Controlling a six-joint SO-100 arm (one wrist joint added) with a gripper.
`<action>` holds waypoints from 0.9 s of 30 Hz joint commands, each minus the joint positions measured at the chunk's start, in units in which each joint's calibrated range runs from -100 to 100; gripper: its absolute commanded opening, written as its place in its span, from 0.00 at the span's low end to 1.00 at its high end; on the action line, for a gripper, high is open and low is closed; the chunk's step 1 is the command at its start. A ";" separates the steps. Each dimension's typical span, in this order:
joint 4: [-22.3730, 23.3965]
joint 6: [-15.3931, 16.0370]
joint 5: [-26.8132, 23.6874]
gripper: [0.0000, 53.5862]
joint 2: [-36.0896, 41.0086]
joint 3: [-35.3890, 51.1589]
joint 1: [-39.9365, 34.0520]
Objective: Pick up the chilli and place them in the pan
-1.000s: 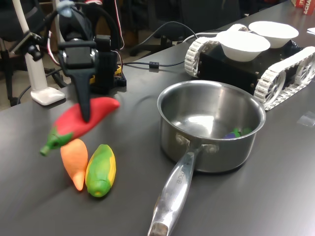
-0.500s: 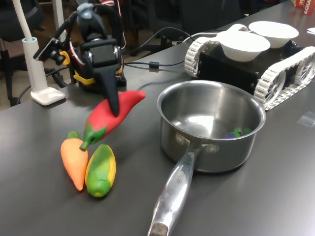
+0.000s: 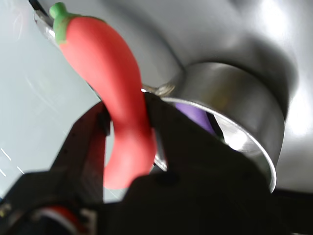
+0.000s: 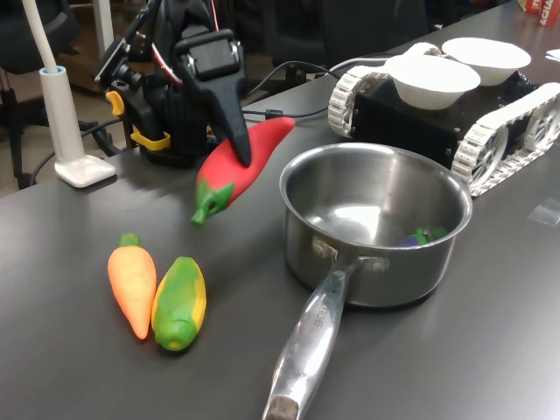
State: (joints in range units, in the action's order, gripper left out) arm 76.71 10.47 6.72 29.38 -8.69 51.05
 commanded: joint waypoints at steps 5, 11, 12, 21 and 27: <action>-7.07 4.91 -0.93 0.00 11.49 -4.62 -1.50; -8.52 6.17 -2.10 0.00 16.89 -7.99 -4.94; -8.69 6.34 -2.15 0.00 17.82 -8.44 -5.52; -8.78 6.59 -2.05 0.00 25.92 -11.89 -12.28; -8.27 6.51 -2.54 0.00 31.74 -14.71 -16.64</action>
State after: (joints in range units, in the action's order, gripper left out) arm 71.70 15.89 4.91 55.72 -24.52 36.85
